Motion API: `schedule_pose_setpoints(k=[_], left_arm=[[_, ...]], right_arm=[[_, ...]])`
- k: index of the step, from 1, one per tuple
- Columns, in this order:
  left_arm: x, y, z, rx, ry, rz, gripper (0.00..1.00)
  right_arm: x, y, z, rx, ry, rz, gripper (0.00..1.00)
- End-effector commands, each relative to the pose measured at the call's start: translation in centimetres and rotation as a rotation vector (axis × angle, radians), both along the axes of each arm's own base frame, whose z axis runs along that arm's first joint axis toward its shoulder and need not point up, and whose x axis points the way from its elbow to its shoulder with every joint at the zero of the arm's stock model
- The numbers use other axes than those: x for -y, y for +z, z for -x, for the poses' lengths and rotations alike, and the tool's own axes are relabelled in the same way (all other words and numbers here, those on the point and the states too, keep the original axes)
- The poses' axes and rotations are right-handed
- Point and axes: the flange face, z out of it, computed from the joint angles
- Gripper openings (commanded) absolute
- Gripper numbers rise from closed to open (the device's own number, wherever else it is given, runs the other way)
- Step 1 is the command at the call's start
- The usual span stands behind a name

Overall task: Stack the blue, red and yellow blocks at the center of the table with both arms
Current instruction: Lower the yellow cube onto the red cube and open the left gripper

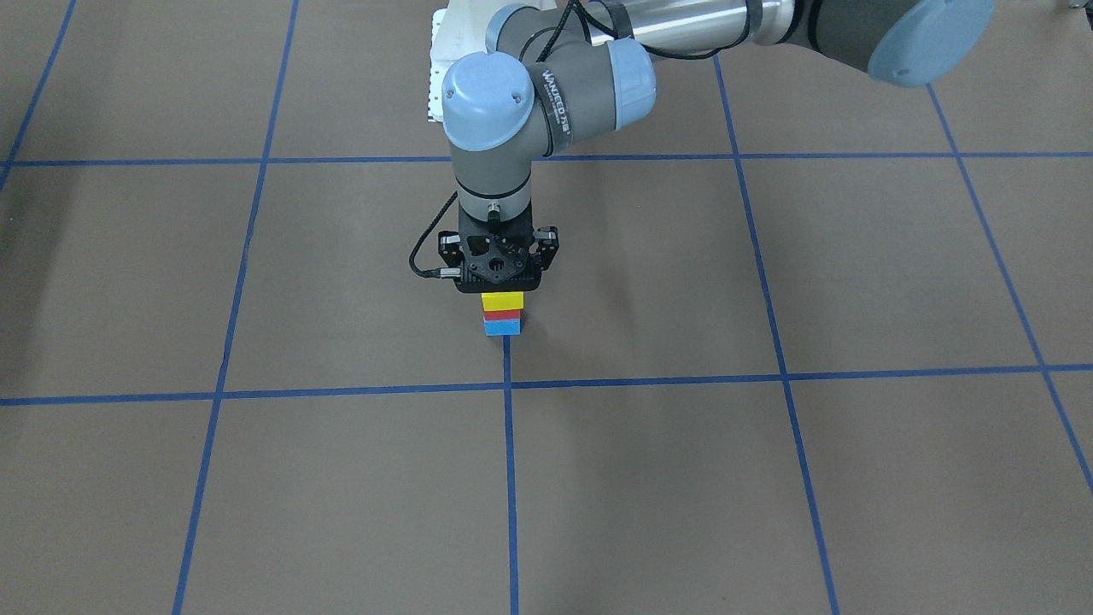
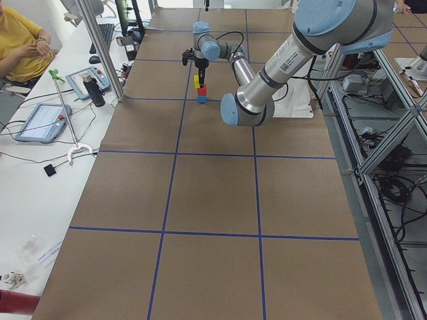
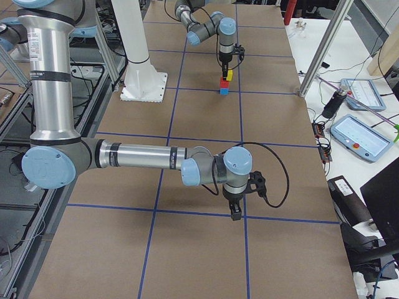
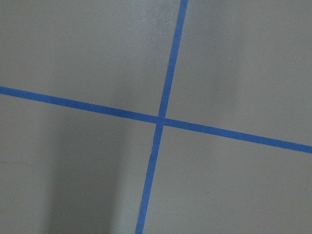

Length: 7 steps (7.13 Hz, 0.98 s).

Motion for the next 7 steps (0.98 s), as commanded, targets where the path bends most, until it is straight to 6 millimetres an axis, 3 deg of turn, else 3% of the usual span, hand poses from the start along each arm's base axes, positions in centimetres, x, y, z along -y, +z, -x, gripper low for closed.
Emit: schedule_pose_setpoints(k=[1, 6, 7], left_arm=[[-0.52, -0.20, -0.32, -0.005, -0.004, 0.010, 0.05], [-0.86, 0.44, -0.67, -0.001, 0.007, 0.007, 0.16], [-0.86, 0.35, -0.67, -0.006, 0.010, 0.001, 0.39]], right_arm=[[0.00, 0.00, 0.00, 0.000, 0.000, 0.000, 1.00], [-0.07, 0.00, 0.00, 0.000, 0.000, 0.000, 1.00], [-0.07, 0.00, 0.00, 0.000, 0.000, 0.000, 1.00]])
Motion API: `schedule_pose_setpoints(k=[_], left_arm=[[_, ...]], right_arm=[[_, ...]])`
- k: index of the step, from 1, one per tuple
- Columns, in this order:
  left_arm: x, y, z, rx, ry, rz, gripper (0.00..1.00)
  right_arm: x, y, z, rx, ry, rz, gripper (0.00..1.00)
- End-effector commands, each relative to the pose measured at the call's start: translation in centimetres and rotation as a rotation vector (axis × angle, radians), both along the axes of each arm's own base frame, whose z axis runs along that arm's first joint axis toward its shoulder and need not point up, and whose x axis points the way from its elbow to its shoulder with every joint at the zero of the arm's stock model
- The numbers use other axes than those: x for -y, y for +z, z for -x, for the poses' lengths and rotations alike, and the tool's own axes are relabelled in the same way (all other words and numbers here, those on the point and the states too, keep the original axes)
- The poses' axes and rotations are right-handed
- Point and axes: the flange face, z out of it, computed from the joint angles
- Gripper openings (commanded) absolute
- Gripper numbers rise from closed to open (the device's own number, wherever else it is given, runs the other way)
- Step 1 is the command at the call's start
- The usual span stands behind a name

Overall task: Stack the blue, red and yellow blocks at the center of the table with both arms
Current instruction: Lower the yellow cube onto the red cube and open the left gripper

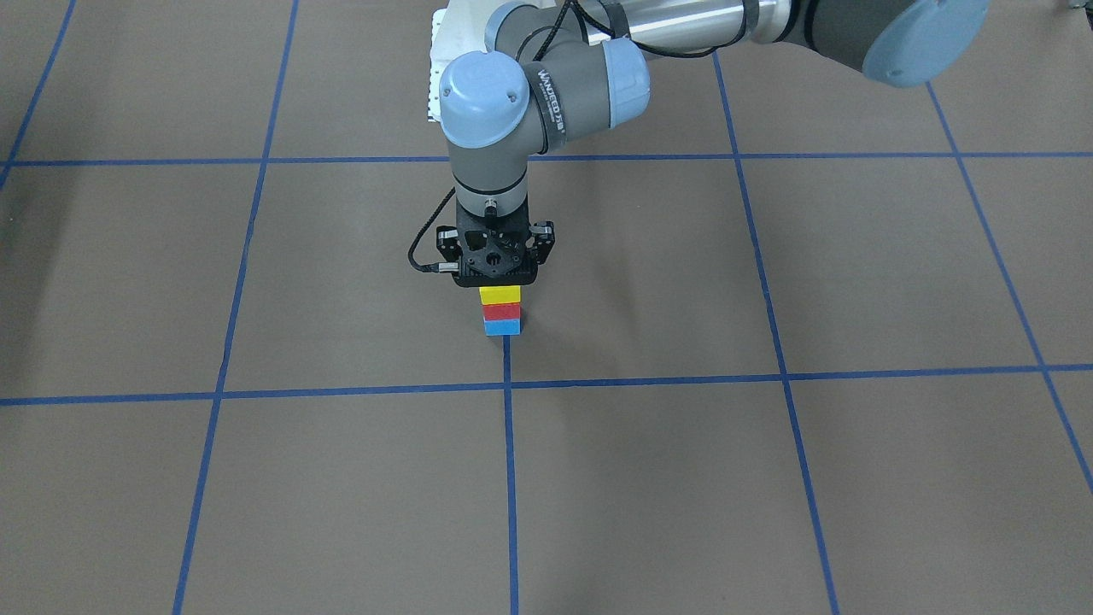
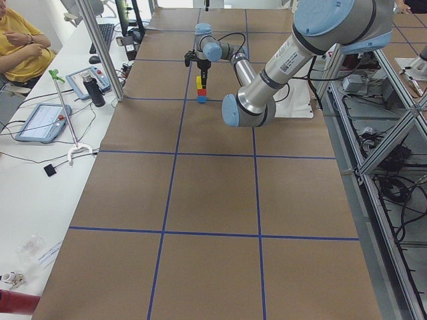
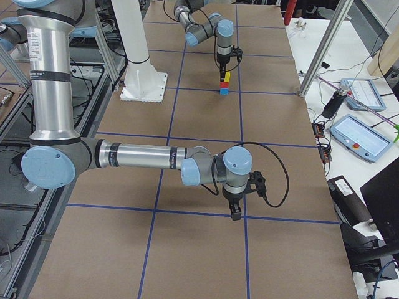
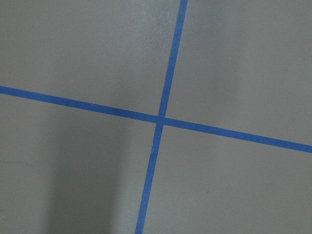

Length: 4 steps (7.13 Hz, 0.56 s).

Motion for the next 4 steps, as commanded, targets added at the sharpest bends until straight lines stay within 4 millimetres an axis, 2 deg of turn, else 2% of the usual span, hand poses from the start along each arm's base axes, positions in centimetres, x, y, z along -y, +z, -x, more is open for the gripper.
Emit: schedule_pose_setpoints(k=[1, 2, 4], left_arm=[[-0.01, -0.11, 0.03, -0.006, 0.002, -0.008, 0.91], [-0.05, 0.00, 0.09, -0.006, 0.002, -0.008, 0.99], [-0.05, 0.00, 0.09, -0.006, 0.002, -0.008, 1.00]], right_arm=[[0.07, -0.05, 0.01, 0.000, 0.000, -0.001, 1.00], [0.14, -0.05, 0.01, 0.000, -0.001, -0.002, 1.00], [0.14, -0.05, 0.01, 0.000, 0.000, -0.001, 1.00]])
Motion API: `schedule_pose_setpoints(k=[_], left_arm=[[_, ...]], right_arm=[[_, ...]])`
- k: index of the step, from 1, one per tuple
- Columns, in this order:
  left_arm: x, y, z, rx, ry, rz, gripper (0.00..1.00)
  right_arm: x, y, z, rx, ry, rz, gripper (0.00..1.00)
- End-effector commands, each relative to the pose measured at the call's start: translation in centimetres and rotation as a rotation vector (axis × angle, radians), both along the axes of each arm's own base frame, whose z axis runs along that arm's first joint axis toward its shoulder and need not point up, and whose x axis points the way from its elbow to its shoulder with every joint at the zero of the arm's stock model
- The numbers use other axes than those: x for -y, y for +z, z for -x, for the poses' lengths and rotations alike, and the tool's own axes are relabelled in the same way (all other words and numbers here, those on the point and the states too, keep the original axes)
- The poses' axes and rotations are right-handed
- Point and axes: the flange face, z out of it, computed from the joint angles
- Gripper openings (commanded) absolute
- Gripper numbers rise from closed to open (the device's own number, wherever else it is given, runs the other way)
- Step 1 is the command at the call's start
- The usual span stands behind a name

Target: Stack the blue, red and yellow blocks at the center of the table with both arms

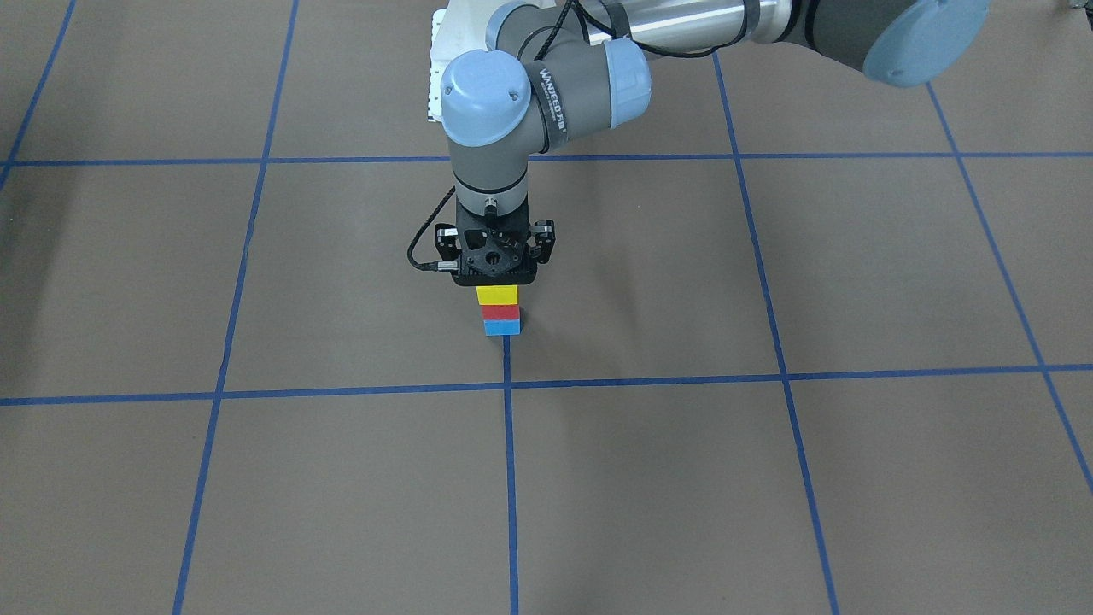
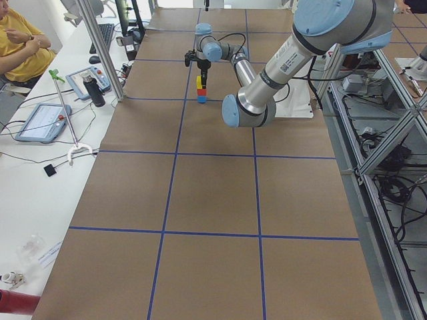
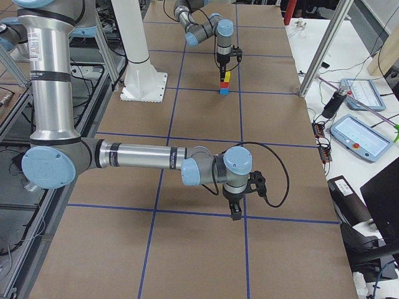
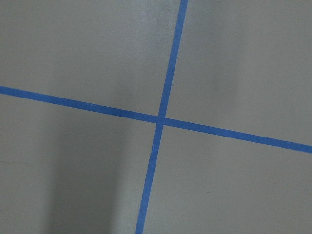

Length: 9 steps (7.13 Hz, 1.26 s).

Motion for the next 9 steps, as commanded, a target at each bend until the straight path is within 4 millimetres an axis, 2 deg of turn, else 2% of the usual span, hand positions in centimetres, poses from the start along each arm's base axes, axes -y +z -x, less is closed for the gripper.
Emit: schedule_pose_setpoints(k=[1, 2, 3, 4, 5, 6, 7, 8, 9], left_arm=[[0.0, -0.1, 0.0, -0.001, 0.001, -0.002, 1.00], [-0.3, -0.9, 0.7, -0.020, 0.003, -0.015, 1.00], [-1.2, -2.4, 2.6, -0.058, 0.001, -0.040, 1.00], [-1.1, -2.9, 5.3, -0.074, -0.014, -0.056, 1.00], [-0.5, -3.8, 8.8, -0.053, -0.009, -0.085, 1.00], [0.5, -2.9, 13.6, -0.034, 0.010, -0.115, 1.00], [1.0, 1.2, 19.7, -0.029, 0.040, -0.154, 1.00], [1.9, 6.6, 26.2, 0.017, 0.063, -0.224, 1.00], [4.0, 12.1, 32.3, 0.076, 0.127, -0.286, 1.00]], right_arm=[[0.2, -0.2, 0.0, 0.000, 0.000, -0.003, 1.00], [0.3, -0.2, 0.0, 0.000, 0.000, -0.004, 1.00], [0.4, -0.2, 0.0, 0.000, 0.001, -0.003, 1.00], [0.4, -0.3, 0.0, 0.001, 0.001, -0.005, 1.00], [0.4, -0.3, 0.0, 0.001, 0.001, -0.005, 1.00], [0.2, -0.1, 0.0, 0.000, -0.002, -0.003, 1.00], [-0.3, 0.5, 0.0, -0.001, -0.008, 0.002, 1.00], [-0.5, 0.7, 0.0, -0.001, -0.008, 0.007, 1.00], [-0.6, 0.8, 0.0, -0.002, -0.008, 0.008, 1.00]])
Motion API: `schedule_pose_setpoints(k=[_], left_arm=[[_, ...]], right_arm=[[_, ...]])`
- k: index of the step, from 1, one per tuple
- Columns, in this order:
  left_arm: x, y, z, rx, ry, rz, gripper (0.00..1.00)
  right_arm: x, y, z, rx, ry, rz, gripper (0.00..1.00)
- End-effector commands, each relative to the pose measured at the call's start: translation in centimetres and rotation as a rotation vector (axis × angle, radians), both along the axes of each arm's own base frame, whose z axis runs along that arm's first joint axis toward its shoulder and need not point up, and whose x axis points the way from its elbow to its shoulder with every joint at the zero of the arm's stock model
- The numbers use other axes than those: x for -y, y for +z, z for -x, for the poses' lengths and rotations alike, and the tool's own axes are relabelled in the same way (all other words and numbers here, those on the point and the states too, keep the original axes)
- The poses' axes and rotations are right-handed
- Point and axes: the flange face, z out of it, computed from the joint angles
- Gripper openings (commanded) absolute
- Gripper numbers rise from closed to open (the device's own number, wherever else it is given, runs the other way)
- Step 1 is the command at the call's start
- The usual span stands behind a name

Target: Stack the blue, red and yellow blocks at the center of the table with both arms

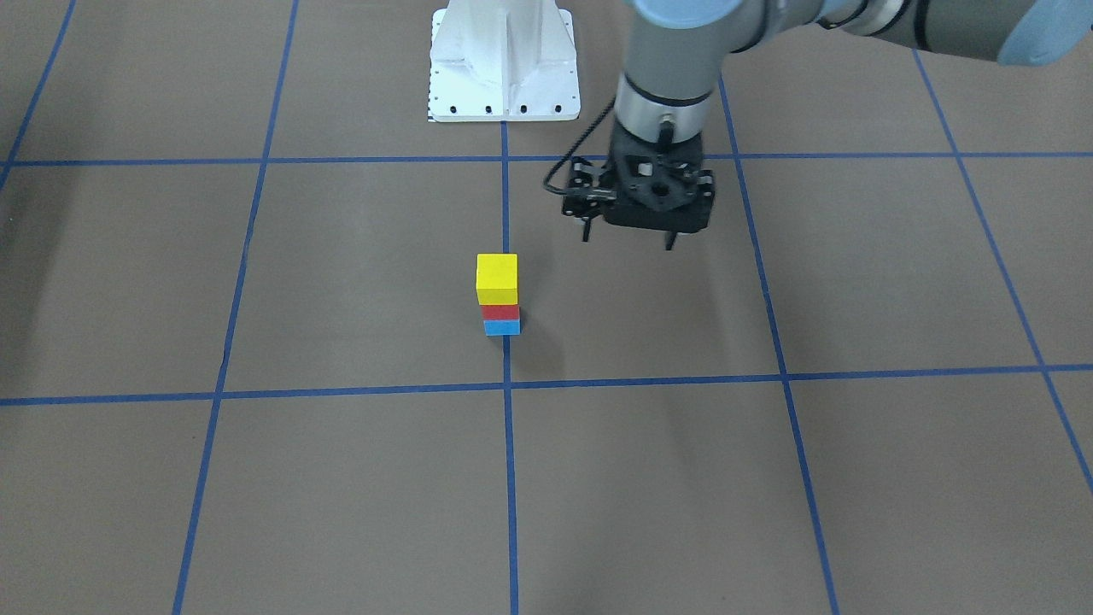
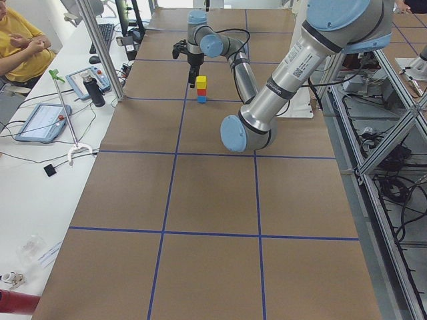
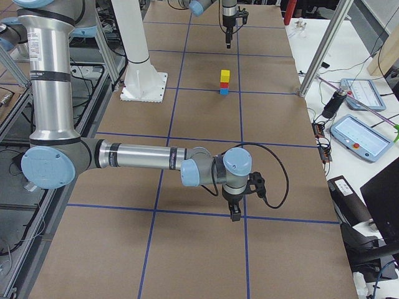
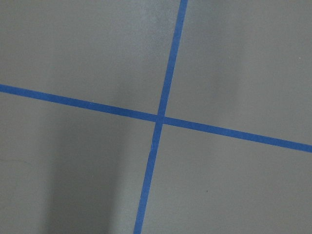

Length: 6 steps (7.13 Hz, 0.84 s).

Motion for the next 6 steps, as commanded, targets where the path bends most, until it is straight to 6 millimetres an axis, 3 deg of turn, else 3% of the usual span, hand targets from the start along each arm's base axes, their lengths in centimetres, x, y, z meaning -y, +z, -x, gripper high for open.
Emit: schedule_pose_setpoints(k=[1, 3, 4, 5, 6], left_arm=[[3.1, 11.7, 14.5, 0.067, 0.135, -0.089, 1.00], [3.6, 23.7, 28.9, 0.089, 0.174, -0.074, 1.00], [2.9, 31.0, 34.6, 0.118, 0.202, -0.054, 1.00], [2.6, 38.0, 38.9, 0.103, 0.207, -0.082, 1.00], [0.0, 44.4, 40.8, 0.075, 0.182, -0.087, 1.00]], right_arm=[[-0.3, 0.3, 0.0, 0.000, -0.002, 0.004, 1.00], [-0.3, 0.2, 0.0, 0.000, -0.002, 0.003, 1.00], [-0.2, 0.2, -0.2, 0.000, 0.001, 0.003, 1.00], [-0.2, 0.1, -0.2, 0.000, 0.001, 0.001, 1.00], [-0.3, 0.1, -0.2, 0.001, 0.001, 0.001, 1.00]])
